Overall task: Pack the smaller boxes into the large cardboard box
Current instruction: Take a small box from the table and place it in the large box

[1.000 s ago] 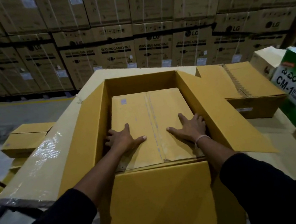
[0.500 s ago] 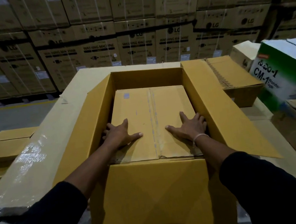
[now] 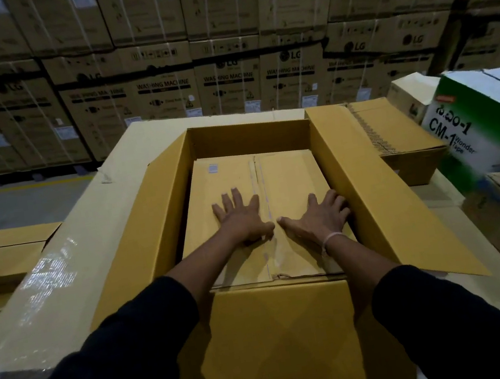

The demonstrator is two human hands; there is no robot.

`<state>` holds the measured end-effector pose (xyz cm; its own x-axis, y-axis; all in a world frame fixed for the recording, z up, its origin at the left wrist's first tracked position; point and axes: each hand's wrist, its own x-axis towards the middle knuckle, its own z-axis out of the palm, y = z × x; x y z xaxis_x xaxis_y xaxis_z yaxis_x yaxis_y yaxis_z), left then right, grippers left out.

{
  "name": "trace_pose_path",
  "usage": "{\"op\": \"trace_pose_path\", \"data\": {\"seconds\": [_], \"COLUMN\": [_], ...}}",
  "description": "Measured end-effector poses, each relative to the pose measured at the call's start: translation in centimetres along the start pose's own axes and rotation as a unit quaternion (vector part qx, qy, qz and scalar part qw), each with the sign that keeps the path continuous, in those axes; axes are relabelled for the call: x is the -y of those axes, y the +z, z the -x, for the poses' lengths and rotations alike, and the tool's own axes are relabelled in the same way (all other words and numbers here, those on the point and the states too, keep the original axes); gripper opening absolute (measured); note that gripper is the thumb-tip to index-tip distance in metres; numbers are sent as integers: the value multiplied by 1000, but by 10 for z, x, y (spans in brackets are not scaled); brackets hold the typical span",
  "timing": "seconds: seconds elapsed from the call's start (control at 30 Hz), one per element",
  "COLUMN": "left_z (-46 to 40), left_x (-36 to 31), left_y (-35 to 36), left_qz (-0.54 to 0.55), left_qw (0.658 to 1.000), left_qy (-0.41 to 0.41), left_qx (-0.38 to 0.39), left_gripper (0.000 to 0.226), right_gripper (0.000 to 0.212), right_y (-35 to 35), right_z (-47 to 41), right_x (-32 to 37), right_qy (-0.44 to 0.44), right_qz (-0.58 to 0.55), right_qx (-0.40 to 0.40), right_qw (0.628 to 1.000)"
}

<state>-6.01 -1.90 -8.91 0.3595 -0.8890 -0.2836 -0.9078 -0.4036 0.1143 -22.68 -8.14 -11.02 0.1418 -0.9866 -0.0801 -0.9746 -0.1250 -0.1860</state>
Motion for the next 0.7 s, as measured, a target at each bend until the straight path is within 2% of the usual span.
{"op": "trace_pose_path", "data": {"seconds": [0.17, 0.3, 0.4, 0.57, 0.7], "left_z": [-3, 7, 20, 36, 26], "left_x": [-2, 1, 15, 55, 86], "left_y": [-52, -105, -138, -166, -144], "left_qz": [13, -80, -186, -350, -376], "left_qw": [999, 996, 982, 935, 926], "left_qy": [34, 32, -16, -36, -25], "left_qx": [-5, -7, -12, -51, -26], "left_gripper": [83, 56, 56, 46, 51], "right_gripper": [115, 109, 98, 73, 60], "right_y": [-3, -4, 0, -9, -42], "right_z": [-8, -11, -8, -7, -20], "right_x": [13, 48, 71, 82, 84], "right_qy": [-37, -101, -157, -193, -209], "right_qz": [25, 29, 51, 62, 56], "right_qx": [15, 47, 78, 65, 56], "right_qw": [999, 993, 983, 977, 975]}}
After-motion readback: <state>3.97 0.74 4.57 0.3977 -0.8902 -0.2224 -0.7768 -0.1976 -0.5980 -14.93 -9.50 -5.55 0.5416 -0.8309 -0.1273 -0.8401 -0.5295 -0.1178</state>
